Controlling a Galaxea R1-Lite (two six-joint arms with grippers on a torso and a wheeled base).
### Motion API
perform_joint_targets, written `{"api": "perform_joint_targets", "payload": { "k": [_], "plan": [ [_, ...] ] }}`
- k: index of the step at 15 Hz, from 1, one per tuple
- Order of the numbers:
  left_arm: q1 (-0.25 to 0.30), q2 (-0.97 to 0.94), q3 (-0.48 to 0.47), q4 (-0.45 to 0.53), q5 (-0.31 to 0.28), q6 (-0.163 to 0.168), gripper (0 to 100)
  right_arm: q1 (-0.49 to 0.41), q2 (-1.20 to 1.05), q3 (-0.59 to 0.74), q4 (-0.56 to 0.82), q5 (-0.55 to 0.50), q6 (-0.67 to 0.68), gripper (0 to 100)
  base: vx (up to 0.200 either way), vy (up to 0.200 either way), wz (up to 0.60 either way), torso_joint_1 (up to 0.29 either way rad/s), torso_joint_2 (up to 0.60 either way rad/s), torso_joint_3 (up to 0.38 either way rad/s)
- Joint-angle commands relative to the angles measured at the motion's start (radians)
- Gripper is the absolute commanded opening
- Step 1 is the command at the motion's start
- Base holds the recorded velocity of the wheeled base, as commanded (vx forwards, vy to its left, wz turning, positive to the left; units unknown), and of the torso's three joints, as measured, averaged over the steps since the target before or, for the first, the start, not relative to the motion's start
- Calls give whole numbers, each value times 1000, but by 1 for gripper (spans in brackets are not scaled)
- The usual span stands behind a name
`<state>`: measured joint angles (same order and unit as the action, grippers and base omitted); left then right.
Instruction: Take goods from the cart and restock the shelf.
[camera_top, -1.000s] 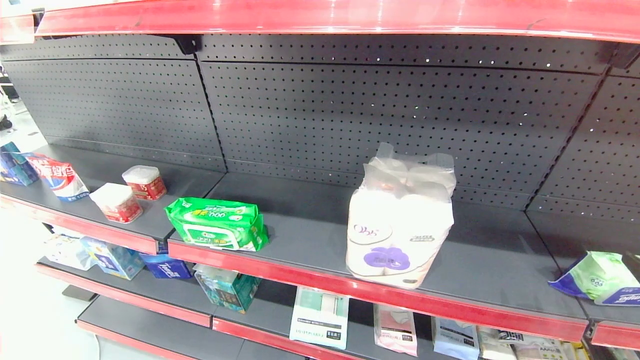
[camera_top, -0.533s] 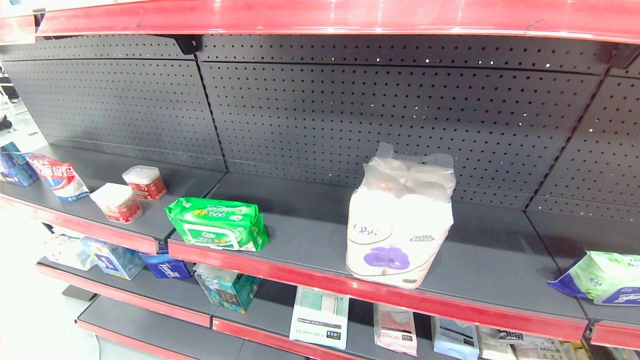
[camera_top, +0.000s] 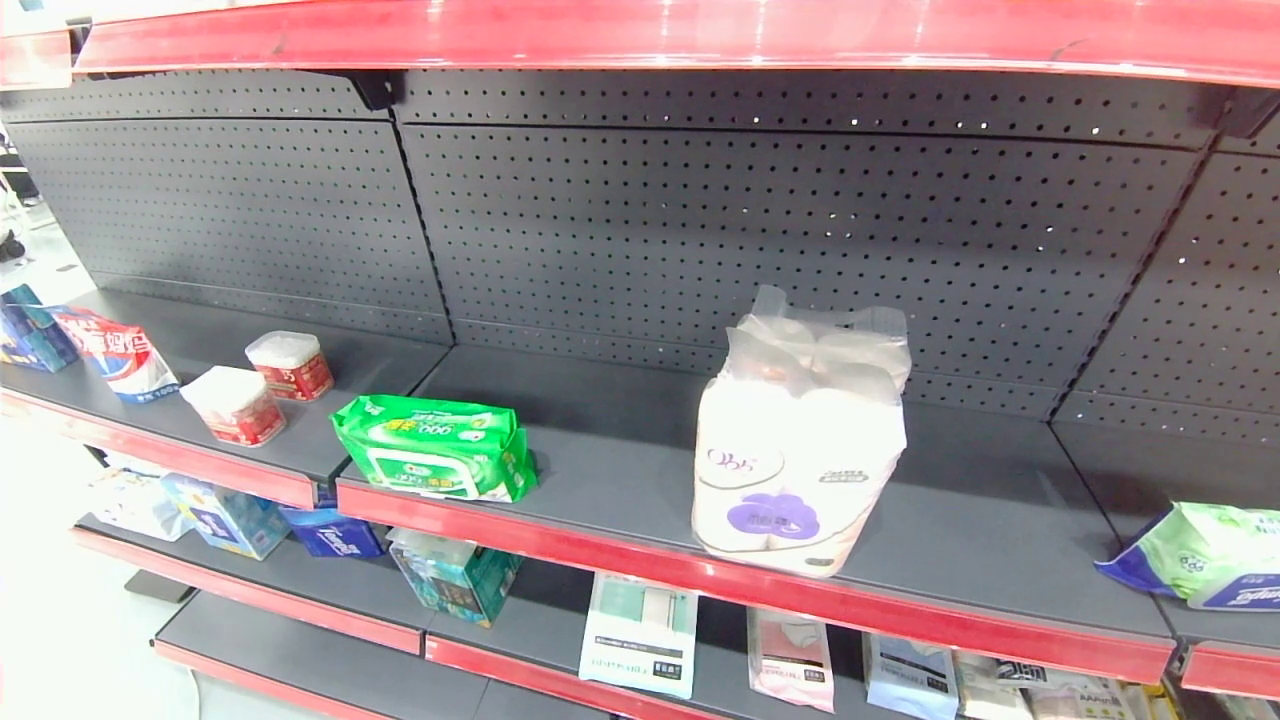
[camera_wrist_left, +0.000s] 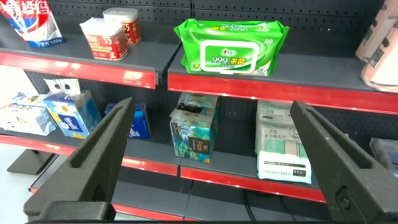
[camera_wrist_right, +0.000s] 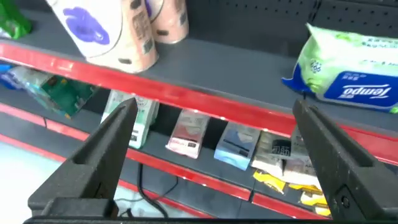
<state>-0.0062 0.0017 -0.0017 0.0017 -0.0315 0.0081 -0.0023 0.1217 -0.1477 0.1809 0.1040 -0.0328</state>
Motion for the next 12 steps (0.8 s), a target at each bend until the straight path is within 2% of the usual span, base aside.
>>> {"api": "perform_joint_targets", "payload": {
  "k": [1, 2, 3, 4, 5, 7, 8, 9, 10, 11, 12],
  "plan": [
    [0, 6, 0, 0, -1, 1, 100, -1, -122, 54, -17, -104, 30, 100, 0, 0, 0, 0, 0, 0],
    [-1, 14, 0, 0, -1, 1, 100, -1, -122, 62, -35, -175, 42, 100, 0, 0, 0, 0, 0, 0],
    [-1, 18, 0, 0, -1, 3, 100, -1, -122, 76, -78, -302, 62, 100, 0, 0, 0, 0, 0, 0],
    [0, 4, 0, -5, -5, 38, 100, 1, -122, 92, -101, -305, 74, 100, 0, 0, 0, 0, 0, 0],
    [2, -2, 2, -6, 4, 49, 100, 1, -122, 108, -144, -261, 73, 100, 0, 0, 0, 0, 0, 0],
    [2, -2, 2, -8, 4, 52, 100, 1, -122, 148, -179, -55, 22, 100, 0, 0, 0, 0, 0, 0],
    [2, 1, -20, -16, 4, 49, 100, 2, -122, 148, -181, -33, -10, 100, 0, 0, 0, 0, 0, 0],
    [-5, 38, -78, -17, 5, 38, 100, 1, -122, 148, -179, -44, 28, 100, 0, 0, 0, 0, 0, 0],
    [-8, 169, -179, -19, 5, -48, 100, 2, -122, 148, -179, -67, 40, 100, 0, 0, 0, 0, 0, 0],
    [-11, 184, -202, -19, -1, -63, 100, 2, -122, 148, -179, -66, 36, 100, 0, 0, 0, 0, 0, 0],
    [-17, 179, -199, -14, -8, -57, 100, 2, -122, 148, -179, -69, 36, 100, 0, 0, 0, 0, 0, 0]
  ]
}}
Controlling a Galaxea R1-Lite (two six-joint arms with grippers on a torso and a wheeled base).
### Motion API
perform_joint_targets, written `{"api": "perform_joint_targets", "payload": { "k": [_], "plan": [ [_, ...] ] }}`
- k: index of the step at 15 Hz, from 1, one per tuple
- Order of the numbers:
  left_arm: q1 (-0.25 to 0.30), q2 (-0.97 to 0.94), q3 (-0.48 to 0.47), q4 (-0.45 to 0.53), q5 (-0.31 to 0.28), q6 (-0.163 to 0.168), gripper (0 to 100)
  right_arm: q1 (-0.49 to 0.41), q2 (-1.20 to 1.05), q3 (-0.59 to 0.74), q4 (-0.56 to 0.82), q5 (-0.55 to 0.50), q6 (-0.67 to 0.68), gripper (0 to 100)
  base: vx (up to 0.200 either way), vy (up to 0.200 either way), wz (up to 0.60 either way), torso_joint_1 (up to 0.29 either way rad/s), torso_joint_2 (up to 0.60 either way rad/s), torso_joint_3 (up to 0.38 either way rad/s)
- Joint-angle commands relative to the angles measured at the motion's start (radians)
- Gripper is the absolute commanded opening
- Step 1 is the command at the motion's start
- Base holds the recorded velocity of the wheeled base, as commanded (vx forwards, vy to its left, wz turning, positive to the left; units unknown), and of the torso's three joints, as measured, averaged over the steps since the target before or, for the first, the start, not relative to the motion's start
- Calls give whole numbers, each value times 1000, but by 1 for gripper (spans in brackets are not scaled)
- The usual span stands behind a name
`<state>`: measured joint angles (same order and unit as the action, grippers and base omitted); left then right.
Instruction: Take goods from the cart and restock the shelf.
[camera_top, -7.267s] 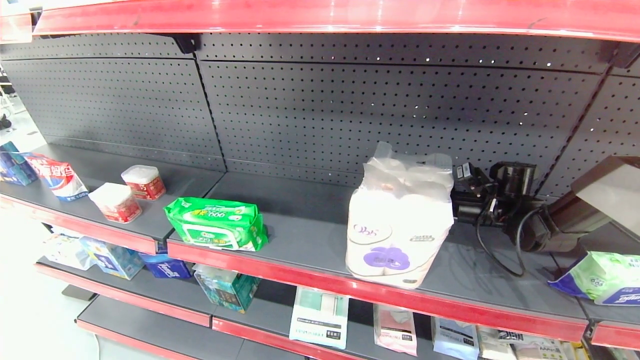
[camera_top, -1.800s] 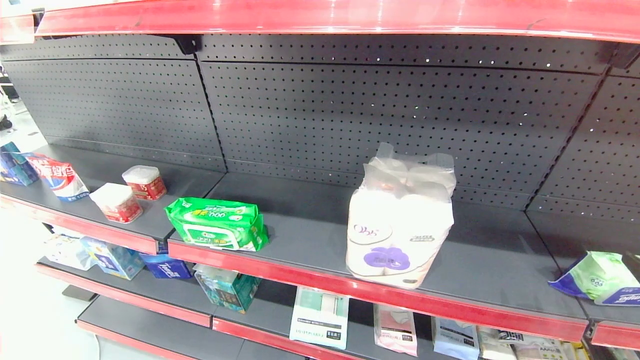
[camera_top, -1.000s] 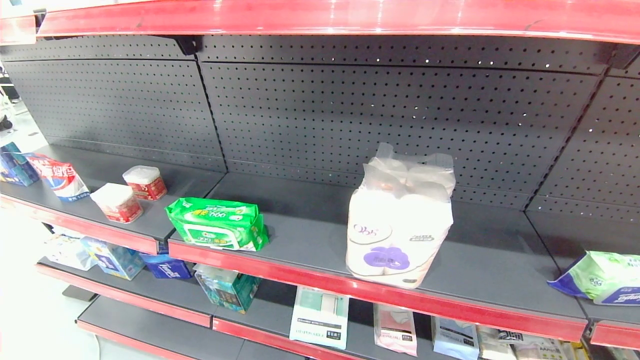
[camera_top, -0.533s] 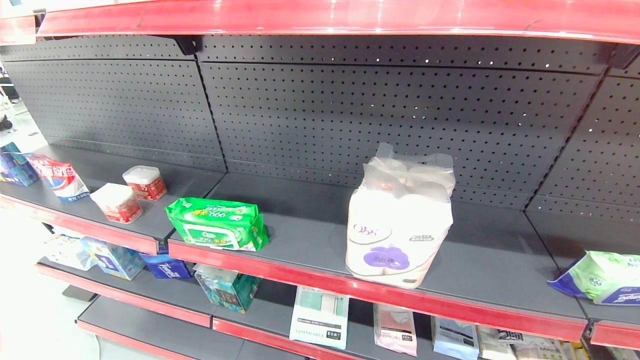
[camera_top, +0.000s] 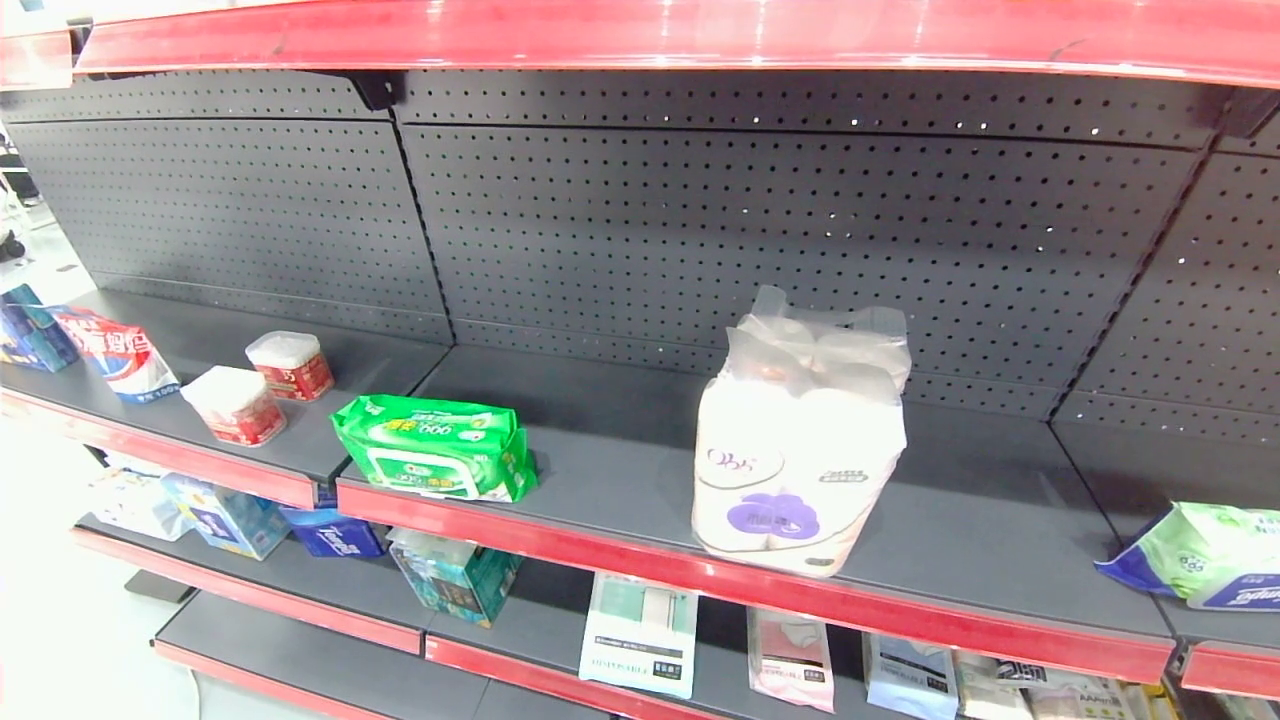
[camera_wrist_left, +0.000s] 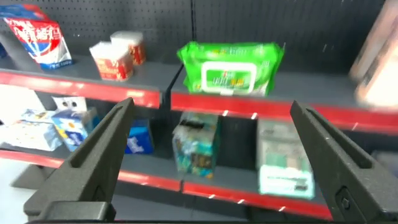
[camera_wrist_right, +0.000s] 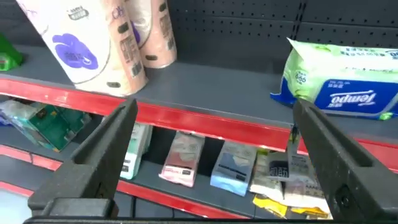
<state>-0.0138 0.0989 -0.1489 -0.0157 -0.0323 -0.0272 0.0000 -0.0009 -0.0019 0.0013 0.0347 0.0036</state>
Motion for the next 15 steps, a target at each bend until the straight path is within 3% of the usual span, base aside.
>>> {"api": "perform_joint_targets", "payload": {
  "k": [1, 2, 3, 4, 6, 15],
  "plan": [
    [-11, 77, -46, 8, -8, -10, 100, 0, 1, 2, 0, -2, -1, 100, 0, 0, 0, 0, 0, 0],
    [-11, 77, -46, 8, -8, -10, 100, 0, 1, 2, 0, -2, -1, 100, 0, 0, 0, 0, 0, 0],
    [-9, 12, 9, 26, -8, 33, 100, 0, 1, 2, 0, -12, -5, 100, 0, 0, 0, 0, 0, 0],
    [-9, -39, 25, 66, -8, 47, 100, 0, 1, 2, 0, -12, -1, 100, 0, 0, 0, 0, 0, 0],
    [-9, -50, 22, 92, -8, 50, 100, 0, 1, 2, 0, -12, -2, 100, 0, 0, 0, 0, 0, 0],
    [-11, -33, 14, 94, -9, 52, 100, 0, 1, 2, 0, -12, -4, 100, 0, 0, -533, 4, 3, -2]
  ]
}}
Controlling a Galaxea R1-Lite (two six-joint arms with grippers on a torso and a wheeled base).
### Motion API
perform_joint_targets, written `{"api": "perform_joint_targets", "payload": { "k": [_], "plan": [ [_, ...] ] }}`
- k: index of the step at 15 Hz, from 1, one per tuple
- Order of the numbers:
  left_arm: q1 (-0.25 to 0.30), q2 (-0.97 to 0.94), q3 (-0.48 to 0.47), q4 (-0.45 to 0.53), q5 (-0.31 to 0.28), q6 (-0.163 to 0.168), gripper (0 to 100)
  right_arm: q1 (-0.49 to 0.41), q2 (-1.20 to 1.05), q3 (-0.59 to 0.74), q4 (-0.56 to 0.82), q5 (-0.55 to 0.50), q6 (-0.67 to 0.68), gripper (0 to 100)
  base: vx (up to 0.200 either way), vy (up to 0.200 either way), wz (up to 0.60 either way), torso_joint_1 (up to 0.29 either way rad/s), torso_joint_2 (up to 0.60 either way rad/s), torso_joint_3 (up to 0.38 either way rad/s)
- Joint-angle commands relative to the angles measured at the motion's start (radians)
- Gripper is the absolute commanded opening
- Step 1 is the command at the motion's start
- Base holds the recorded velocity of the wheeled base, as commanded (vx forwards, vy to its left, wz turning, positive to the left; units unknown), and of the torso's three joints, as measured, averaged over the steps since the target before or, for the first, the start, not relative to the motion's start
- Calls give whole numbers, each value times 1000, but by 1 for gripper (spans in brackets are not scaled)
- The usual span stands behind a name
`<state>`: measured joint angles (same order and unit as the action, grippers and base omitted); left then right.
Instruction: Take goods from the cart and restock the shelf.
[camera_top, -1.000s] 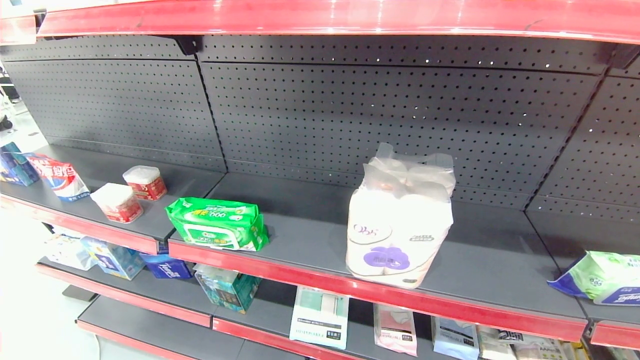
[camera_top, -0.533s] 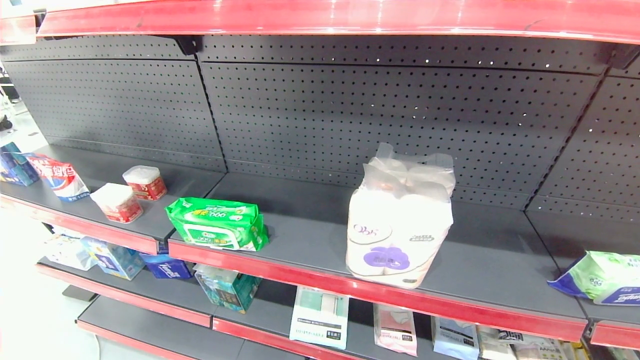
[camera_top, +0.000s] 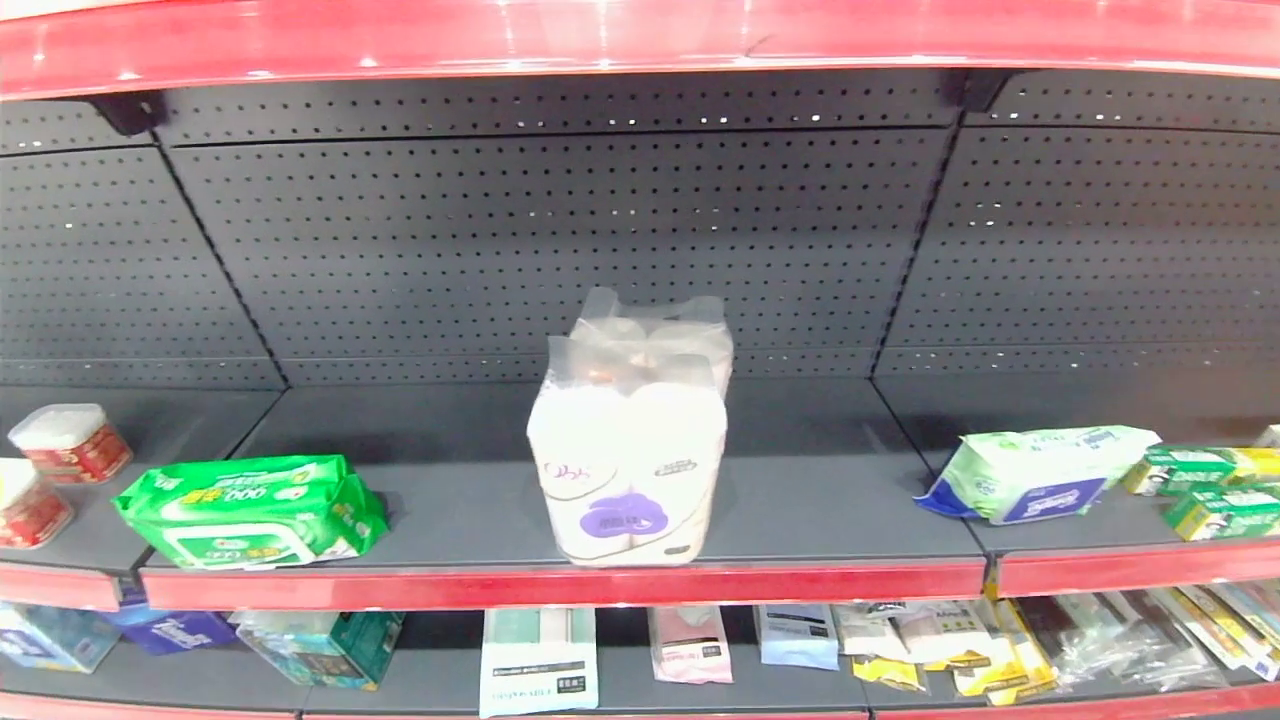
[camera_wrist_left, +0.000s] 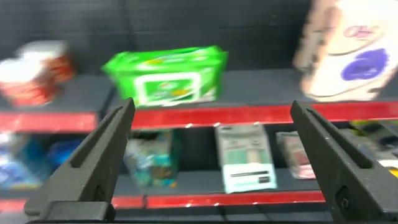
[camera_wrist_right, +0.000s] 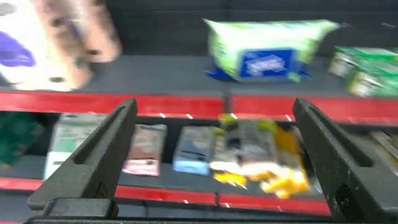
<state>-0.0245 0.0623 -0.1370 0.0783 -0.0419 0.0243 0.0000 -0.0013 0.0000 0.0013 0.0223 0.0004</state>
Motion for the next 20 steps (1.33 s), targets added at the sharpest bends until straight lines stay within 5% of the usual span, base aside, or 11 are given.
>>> {"api": "perform_joint_targets", "payload": {
  "k": [1, 4, 6, 8, 10, 15, 20],
  "plan": [
    [0, 4, 4, 0, 0, 0, 100, 0, 1, 0, 0, 1, 0, 100, 0, 0, 0, 0, 0, 0],
    [0, 17, 4, 0, 0, 0, 100, 0, 1, 0, 0, 1, 1, 100, 0, 0, 0, 0, 0, 0],
    [0, 162, -84, -11, 2, -3, 100, 0, 1, 0, 0, 1, 1, 100, 0, 0, 0, 0, 0, 0],
    [29, 576, -369, -61, 82, -64, 100, 0, 1, 0, 0, 1, 1, 100, 0, 0, 0, 0, 0, 0],
    [54, 852, -510, -61, 178, -64, 100, 0, 1, 0, 0, 1, 3, 100, 0, 0, 0, 0, 0, 0],
    [8, 1255, -622, -64, 191, -33, 100, 0, 1, 0, 0, 1, 1, 100, 0, 0, 0, 0, 0, 0],
    [-63, 1464, -696, -66, 186, -30, 100, 0, 1, 0, 0, 1, 1, 100, 0, 0, 0, 0, 0, 0]
  ]
}}
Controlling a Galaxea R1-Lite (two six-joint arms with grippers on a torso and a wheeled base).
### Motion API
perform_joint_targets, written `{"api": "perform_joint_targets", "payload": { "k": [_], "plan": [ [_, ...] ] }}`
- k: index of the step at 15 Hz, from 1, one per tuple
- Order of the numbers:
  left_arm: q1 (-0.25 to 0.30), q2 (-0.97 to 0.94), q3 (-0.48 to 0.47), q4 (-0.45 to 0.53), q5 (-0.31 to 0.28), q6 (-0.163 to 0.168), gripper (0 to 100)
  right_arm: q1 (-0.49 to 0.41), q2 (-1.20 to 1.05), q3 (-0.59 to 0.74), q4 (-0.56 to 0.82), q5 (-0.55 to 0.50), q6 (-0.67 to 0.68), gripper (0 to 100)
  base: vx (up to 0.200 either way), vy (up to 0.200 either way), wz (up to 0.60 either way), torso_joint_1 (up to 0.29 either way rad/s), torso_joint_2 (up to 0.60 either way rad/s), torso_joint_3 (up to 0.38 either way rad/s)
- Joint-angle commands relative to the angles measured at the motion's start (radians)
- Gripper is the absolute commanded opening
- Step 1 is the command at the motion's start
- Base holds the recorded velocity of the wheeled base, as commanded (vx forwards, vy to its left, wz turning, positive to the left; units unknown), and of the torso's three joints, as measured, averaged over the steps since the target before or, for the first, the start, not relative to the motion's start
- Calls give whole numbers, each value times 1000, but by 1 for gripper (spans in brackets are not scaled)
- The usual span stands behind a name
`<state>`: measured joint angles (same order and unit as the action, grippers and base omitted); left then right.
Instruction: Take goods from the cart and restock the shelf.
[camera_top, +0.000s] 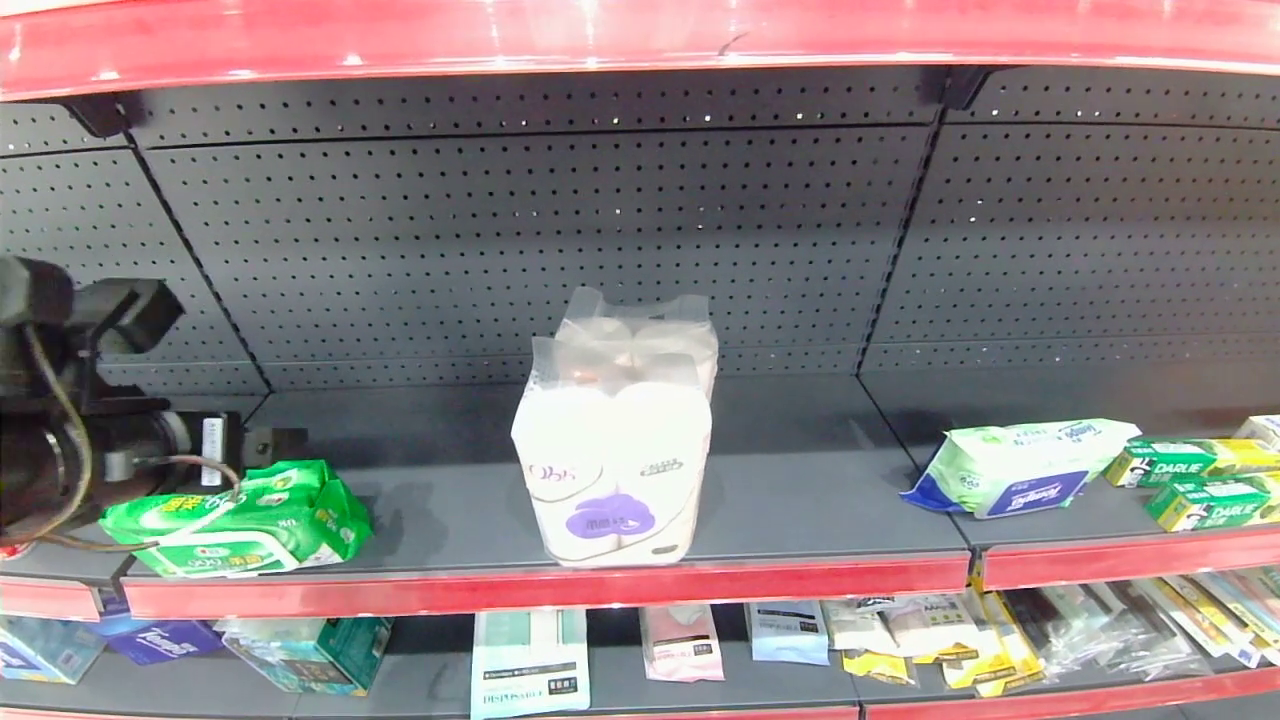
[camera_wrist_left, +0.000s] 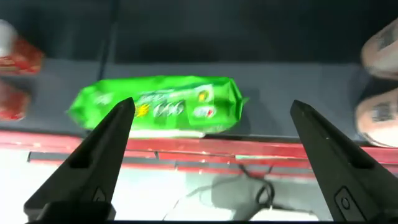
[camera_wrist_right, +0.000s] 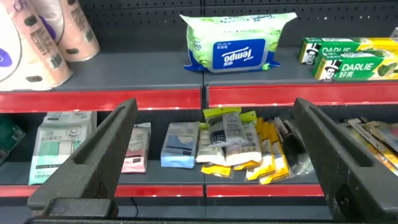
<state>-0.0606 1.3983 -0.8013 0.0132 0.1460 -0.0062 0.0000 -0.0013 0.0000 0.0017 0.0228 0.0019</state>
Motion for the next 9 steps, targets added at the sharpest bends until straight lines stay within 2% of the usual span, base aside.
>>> {"api": "perform_joint_targets", "payload": {
  "k": [1, 4, 6, 9],
  "plan": [
    [-45, 154, -50, -1, -2, -1, 100, 0, 1, 0, 0, 0, 0, 100, 0, 0, 0, 0, 0, 0],
    [-125, 206, -134, -1, -25, 0, 100, 0, 1, 0, 0, 0, 0, 100, 0, 0, 0, 0, 0, 0],
    [-166, 232, -141, -1, -28, 3, 100, 0, 1, 0, 0, 0, 0, 100, 0, 0, 0, 0, 0, 0],
    [-179, 283, -134, -1, -28, 9, 100, 0, 1, 0, 0, 0, 0, 100, 0, 0, 0, 0, 0, 0]
  ]
}}
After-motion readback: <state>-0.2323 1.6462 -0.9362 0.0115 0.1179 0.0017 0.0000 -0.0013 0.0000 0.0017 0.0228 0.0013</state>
